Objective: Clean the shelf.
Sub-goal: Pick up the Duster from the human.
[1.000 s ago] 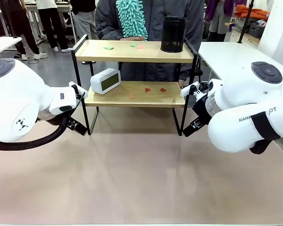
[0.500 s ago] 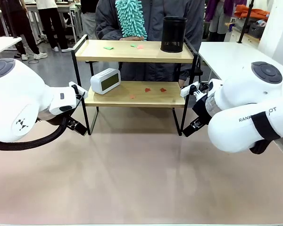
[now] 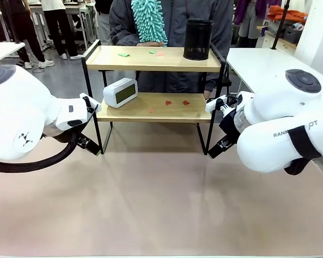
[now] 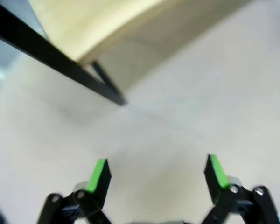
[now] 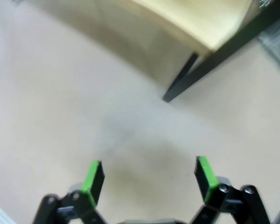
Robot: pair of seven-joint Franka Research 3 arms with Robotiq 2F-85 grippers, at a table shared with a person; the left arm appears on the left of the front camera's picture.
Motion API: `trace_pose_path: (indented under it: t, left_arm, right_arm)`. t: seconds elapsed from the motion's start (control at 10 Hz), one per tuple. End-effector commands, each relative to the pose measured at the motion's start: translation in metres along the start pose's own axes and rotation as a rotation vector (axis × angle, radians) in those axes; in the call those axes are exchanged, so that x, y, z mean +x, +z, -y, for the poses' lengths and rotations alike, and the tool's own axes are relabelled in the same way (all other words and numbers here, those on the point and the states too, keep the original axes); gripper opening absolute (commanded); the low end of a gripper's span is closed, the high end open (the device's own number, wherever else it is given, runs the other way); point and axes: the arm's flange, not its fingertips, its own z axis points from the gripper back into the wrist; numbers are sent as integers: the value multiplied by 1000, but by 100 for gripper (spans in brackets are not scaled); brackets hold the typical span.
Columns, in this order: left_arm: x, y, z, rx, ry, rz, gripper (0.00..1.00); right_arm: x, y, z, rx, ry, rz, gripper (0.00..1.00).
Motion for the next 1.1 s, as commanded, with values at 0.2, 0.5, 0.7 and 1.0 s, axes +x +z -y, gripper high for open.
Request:
trace_pose_path:
  t: [0.2, 0.5, 0.7, 1.0]
  left_arm:
    - [-99, 165, -77, -462, 318, 213, 100]
    - [-200, 221, -150, -525, 766, 725, 100]
    - [-261, 207, -182, -554, 980, 893, 100]
    - [-290, 155, -197, -580, 1226, 829, 100]
  right_arm:
    - [-53, 178, 77, 541, -602, 306, 100]
    - [-133, 208, 168, 706, -912, 489, 100]
    - [-181, 180, 215, 772, -1086, 511, 100]
    - [-227, 124, 245, 777, -1317, 486, 100]
